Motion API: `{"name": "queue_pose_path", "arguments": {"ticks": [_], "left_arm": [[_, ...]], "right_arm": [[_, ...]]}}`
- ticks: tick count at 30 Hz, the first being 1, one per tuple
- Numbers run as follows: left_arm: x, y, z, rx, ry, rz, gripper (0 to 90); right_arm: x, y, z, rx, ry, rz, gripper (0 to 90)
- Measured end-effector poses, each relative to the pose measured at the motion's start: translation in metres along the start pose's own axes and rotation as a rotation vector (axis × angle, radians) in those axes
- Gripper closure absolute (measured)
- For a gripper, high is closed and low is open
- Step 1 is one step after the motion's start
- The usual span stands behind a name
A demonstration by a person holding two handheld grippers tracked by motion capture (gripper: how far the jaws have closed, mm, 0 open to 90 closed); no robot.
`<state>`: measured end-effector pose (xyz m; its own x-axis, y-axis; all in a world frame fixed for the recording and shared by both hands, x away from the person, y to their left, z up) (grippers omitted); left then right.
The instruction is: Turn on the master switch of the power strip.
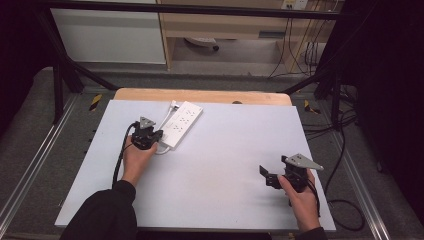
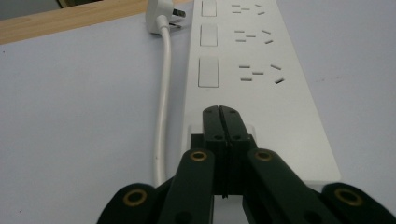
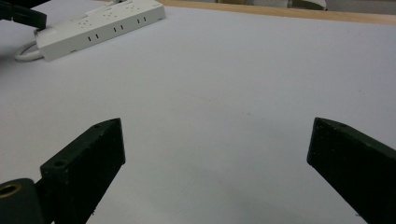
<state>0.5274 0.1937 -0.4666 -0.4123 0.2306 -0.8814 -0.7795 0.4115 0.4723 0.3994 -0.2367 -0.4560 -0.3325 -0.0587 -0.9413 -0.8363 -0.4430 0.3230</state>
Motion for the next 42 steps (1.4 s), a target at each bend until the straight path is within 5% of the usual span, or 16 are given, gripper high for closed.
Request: {"name": "queue_pose_path", "arguments": {"ticks": [42], "left_arm": [[-0.0022, -0.0060, -0.0055, 0.011, -0.003, -0.001, 90.0]], "right_arm": [[0.0017, -0.0009, -0.0006, -0.003, 0.000, 0.009, 4.5]]}}
Point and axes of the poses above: each handheld gripper's, and its own axes: y roughly backward along the jaws, x roughly out of its underside, z roughly to its left, the point moved 5 cm from there along -y, roughly forward along the jaws, and after that the axes turned 8 degrees about -z, right-handed, at the moved point
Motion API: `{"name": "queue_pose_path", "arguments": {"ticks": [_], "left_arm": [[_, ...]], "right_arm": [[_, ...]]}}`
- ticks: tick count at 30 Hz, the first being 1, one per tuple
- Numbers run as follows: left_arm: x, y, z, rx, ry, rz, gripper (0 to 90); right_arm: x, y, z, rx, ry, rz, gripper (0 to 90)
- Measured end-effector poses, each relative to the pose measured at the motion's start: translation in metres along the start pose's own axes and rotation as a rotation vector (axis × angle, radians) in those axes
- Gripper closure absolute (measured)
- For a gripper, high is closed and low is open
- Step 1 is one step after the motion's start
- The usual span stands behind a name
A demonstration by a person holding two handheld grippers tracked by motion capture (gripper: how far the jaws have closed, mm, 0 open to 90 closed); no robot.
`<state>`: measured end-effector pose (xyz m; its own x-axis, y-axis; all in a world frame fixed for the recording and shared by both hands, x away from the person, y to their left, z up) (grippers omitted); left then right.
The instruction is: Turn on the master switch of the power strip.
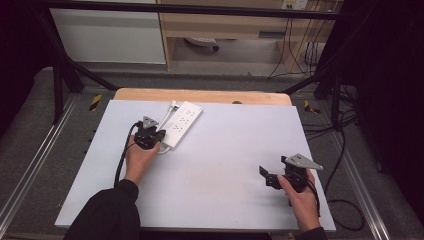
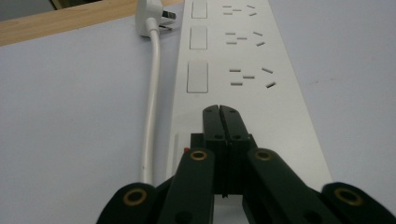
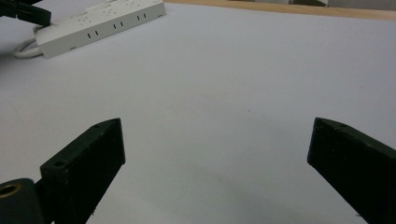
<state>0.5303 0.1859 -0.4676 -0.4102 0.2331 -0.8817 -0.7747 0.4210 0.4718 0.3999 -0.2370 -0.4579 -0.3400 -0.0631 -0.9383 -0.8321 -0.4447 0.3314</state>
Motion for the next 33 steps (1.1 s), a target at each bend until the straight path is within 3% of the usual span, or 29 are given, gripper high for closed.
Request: {"name": "queue_pose_path", "arguments": {"ticks": [33], "left_arm": [[0.0013, -0.0001, 0.0013, -0.009, 0.006, 0.004, 90.0]], "right_arm": [[0.0001, 0.0002, 0.0005, -0.002, 0.001, 0.002, 4.5]]}}
Point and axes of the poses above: each handheld gripper's, and its own axes: y roughly backward along the jaws, x roughly out of its underside, z roughly to its left, the point moved 5 cm from there along -y, roughly forward along the jaws, and after that the axes turned 8 degrees about -z, right-handed, at the moved point
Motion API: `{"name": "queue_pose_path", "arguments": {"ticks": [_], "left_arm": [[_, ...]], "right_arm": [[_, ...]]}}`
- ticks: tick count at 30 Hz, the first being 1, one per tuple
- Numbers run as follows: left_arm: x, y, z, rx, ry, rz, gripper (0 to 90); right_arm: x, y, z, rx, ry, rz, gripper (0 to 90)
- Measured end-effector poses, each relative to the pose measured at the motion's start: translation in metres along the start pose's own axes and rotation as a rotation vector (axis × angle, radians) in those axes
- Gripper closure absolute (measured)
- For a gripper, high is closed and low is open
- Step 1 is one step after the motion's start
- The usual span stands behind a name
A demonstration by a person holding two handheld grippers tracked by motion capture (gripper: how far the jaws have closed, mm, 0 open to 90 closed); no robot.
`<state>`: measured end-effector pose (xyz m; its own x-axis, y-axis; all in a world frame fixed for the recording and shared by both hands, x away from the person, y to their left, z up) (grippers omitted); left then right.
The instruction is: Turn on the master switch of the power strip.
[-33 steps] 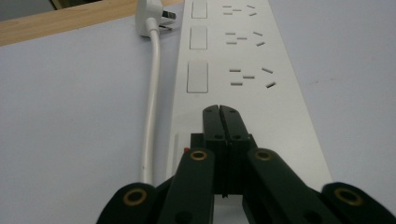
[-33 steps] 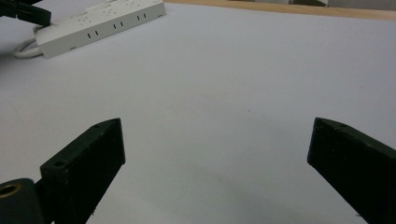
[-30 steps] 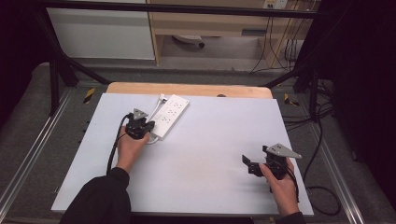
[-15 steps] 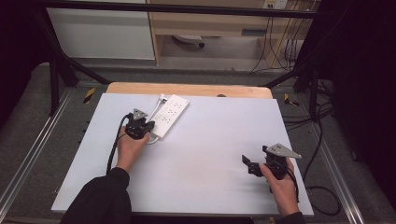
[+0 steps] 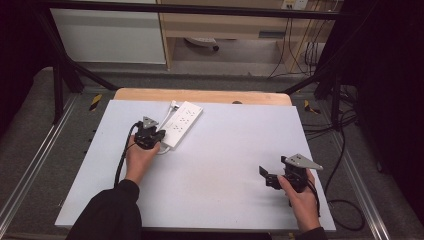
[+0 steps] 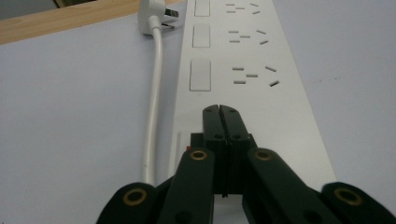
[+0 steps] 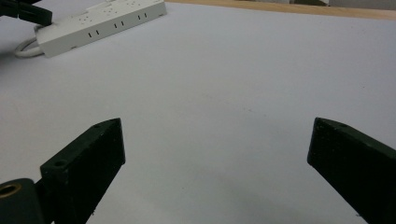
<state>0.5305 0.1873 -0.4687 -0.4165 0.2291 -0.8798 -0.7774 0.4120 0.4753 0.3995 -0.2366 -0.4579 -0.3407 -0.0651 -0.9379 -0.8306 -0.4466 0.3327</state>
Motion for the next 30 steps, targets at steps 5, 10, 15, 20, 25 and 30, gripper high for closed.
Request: {"name": "queue_pose_path", "arguments": {"ticks": [5, 10, 15, 20, 25, 30], "left_arm": [[0.0008, 0.0001, -0.0003, 0.000, 0.004, -0.009, 90.0], [0.0009, 0.0002, 0.0001, 0.000, 0.003, -0.009, 90.0], [0.0009, 0.0002, 0.0002, 0.002, 0.008, -0.010, 90.0], [0.0010, 0.0002, 0.0002, 0.002, 0.010, -0.009, 90.0], [0.0011, 0.0003, 0.0003, 0.001, 0.015, -0.012, 90.0], [0.0019, 0.0015, 0.0001, 0.002, 0.014, -0.015, 90.0]], "right_arm": [[0.0000, -0.0002, 0.0000, 0.000, 0.000, 0.000, 4.5], [0.0000, -0.0002, 0.0005, -0.002, 0.000, 0.001, 4.5], [-0.0002, -0.0001, 0.0004, -0.001, -0.002, 0.000, 4.5], [-0.0001, -0.0002, 0.0001, -0.002, 0.000, 0.000, 4.5], [-0.0003, 0.0003, 0.0003, -0.004, -0.001, 0.000, 4.5], [-0.0004, 0.0001, 0.0007, -0.005, -0.001, 0.000, 4.5]]}}
Point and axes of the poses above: each handheld gripper's, and its own axes: y roughly backward along the jaws, x roughly out of its underside, z roughly to its left, the point moved 5 cm from there along -y, roughly forward along the jaws, and after that the axes turned 8 degrees about -z, right-handed, at the moved point
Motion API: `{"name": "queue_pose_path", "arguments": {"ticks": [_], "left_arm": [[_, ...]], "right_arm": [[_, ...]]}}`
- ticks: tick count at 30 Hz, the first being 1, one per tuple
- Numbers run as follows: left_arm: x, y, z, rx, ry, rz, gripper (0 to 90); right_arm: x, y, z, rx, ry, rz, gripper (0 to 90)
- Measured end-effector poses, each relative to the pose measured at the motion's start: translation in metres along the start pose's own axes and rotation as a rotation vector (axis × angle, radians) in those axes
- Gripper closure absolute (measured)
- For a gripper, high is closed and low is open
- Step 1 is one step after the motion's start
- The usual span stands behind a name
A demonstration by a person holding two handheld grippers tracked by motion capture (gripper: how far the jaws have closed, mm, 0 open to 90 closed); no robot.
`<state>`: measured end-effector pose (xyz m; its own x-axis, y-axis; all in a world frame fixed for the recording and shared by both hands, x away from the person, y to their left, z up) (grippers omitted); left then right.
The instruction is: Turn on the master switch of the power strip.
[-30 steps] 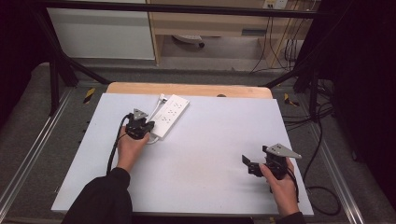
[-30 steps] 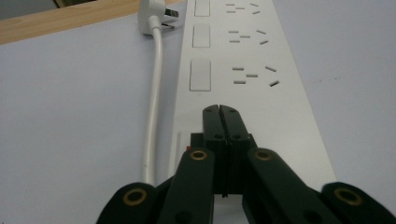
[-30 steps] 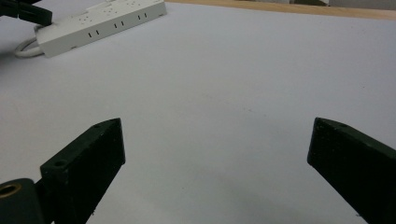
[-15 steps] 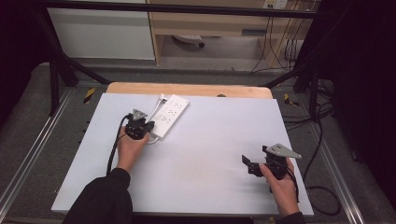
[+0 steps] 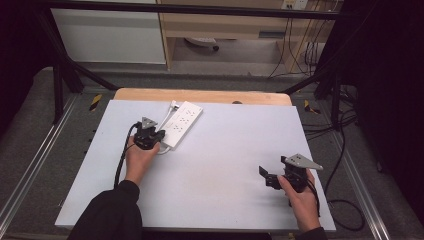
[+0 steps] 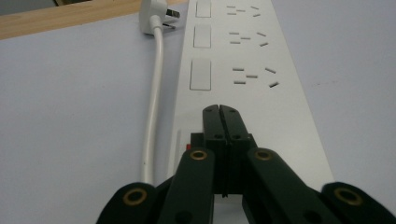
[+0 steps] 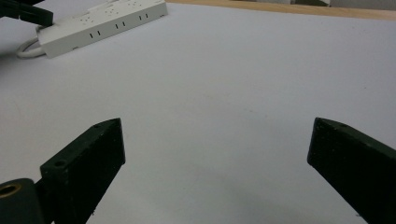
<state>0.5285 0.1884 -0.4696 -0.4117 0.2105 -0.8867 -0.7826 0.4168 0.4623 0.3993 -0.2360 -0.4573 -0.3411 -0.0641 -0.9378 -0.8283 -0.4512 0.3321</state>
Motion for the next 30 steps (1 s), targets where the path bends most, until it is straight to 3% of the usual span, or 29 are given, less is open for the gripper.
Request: {"name": "queue_pose_path", "arguments": {"ticks": [14, 30], "left_arm": [[-0.0004, 0.0000, -0.0001, 0.000, -0.008, 0.003, 90.0], [-0.0005, -0.0008, 0.0012, 0.015, 0.016, -0.015, 90.0]], "right_arm": [[-0.0008, 0.0006, -0.0005, 0.001, -0.001, -0.004, 4.5], [-0.0012, 0.0012, -0.0014, 0.002, -0.001, -0.008, 4.5]]}}
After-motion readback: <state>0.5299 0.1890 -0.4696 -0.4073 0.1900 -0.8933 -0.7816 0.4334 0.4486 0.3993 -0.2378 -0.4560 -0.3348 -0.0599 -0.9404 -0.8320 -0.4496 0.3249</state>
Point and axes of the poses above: each handheld gripper's, and its own axes: y roughly backward along the jaws, x roughly out of its underside, z roughly to its left, the point moved 5 cm from there along -y, roughly forward along the jaws, and after that the axes turned 8 degrees about -z, right-handed, at the moved point
